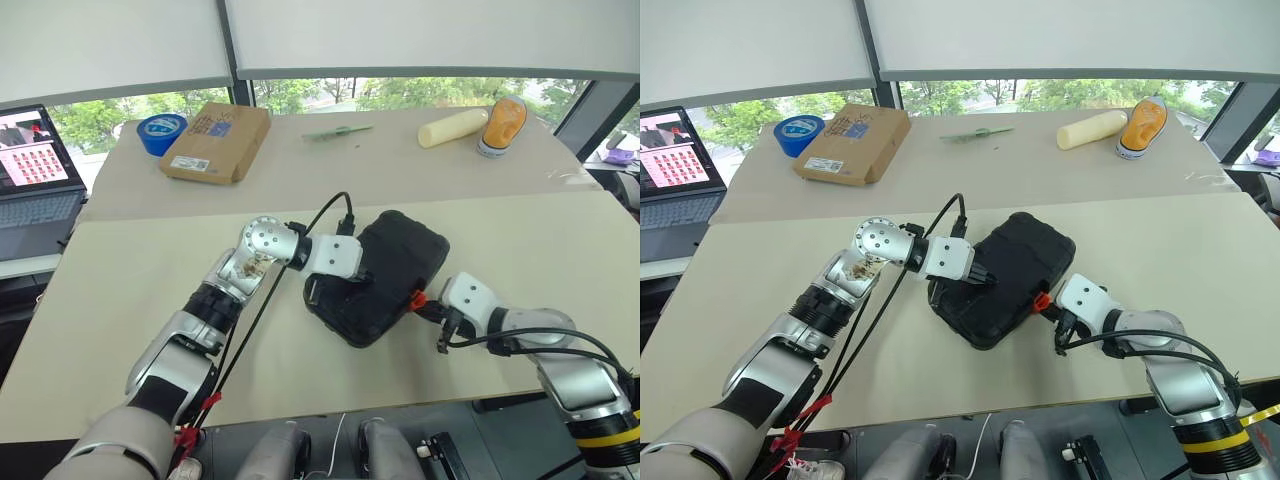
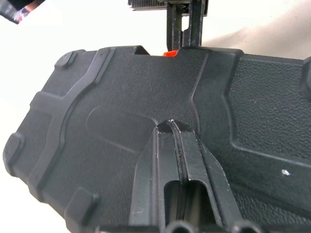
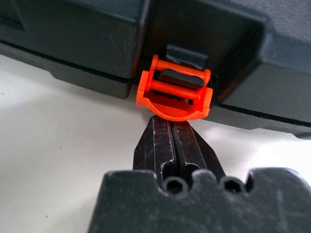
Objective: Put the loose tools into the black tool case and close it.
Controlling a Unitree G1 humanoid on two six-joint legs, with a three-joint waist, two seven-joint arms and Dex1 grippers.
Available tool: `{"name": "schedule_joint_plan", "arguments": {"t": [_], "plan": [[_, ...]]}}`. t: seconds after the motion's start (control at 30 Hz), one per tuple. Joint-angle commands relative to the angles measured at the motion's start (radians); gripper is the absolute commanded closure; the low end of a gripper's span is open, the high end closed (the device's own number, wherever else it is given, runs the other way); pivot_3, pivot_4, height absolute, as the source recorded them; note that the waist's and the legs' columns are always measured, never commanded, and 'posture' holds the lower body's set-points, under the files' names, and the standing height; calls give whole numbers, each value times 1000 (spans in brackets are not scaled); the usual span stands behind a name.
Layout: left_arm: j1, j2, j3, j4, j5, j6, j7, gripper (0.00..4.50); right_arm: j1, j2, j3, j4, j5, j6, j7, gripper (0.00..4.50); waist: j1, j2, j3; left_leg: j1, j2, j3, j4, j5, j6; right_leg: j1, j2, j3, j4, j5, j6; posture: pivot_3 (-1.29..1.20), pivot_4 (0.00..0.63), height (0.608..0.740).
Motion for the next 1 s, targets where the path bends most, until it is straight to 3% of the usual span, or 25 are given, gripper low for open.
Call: {"name": "schedule_joint_plan", "arguments": {"t": [0.03, 0.5, 0.7, 0.73, 0.83, 1.0], "plan": [[9, -2, -65, 71, 77, -59, -1, 4469, -20, 12, -85, -135, 97, 15, 0, 4500, -2, 0, 0, 0, 0, 0, 0, 0, 0, 0, 0, 0, 0, 0, 0, 0, 150, 735], [2, -27, -59, 114, 77, -76, -4, 4469, -49, 8, -116, -154, 114, 69, -13, 4500, -1, 1, -3, 9, 0, 0, -2, -1, 2, 8, 0, 0, -1, 0, 0, 0, 150, 735], [25, -9, -21, 75, 38, 7, -11, 4469, -53, -24, -120, -133, 115, 61, 23, 4500, 0, 2, -3, 12, 0, 0, -3, -3, 5, 11, 0, 0, -1, 0, 0, 0, 150, 735], [37, 9, 2, 47, 13, 55, -23, 4490, -48, -42, -144, -134, 134, 73, 42, 4213, 0, 2, -3, 12, 0, 0, -3, -3, 6, 11, 0, 0, -1, 0, 0, 0, 150, 735], [83, 92, 92, -82, -104, 261, -81, 3743, -29, -114, -228, -130, 221, 111, 133, 3338, -5, 2, -3, 10, 0, 0, -3, -2, 3, 8, 0, 0, -1, 0, 1, 0, 150, 735], [215, 376, 323, -363, -389, 693, -189, 1920, -5, -284, -412, -80, 445, 221, 375, 1699, -32, 3, -2, 7, 3, 2, -6, -2, 0, 2, 2, 2, 0, 0, 0, 0, 150, 735]]}}
